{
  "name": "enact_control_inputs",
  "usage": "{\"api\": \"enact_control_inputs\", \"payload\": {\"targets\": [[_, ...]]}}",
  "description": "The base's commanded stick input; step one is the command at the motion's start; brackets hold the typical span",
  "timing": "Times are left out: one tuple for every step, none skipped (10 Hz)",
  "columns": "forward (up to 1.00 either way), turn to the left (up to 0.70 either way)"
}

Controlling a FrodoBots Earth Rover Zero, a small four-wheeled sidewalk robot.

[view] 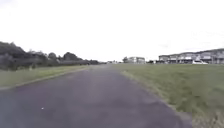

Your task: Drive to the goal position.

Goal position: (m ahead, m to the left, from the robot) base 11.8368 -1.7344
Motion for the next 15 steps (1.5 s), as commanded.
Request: {"api": "enact_control_inputs", "payload": {"targets": [[0.70,0.00],[0.70,0.00],[0.70,0.00],[0.70,0.00],[0.70,0.00],[0.70,0.00],[0.70,0.00],[0.70,0.00],[0.70,0.00],[0.70,0.00],[0.70,0.00],[0.70,0.00],[0.70,0.00],[0.70,0.00],[0.70,0.00]]}}
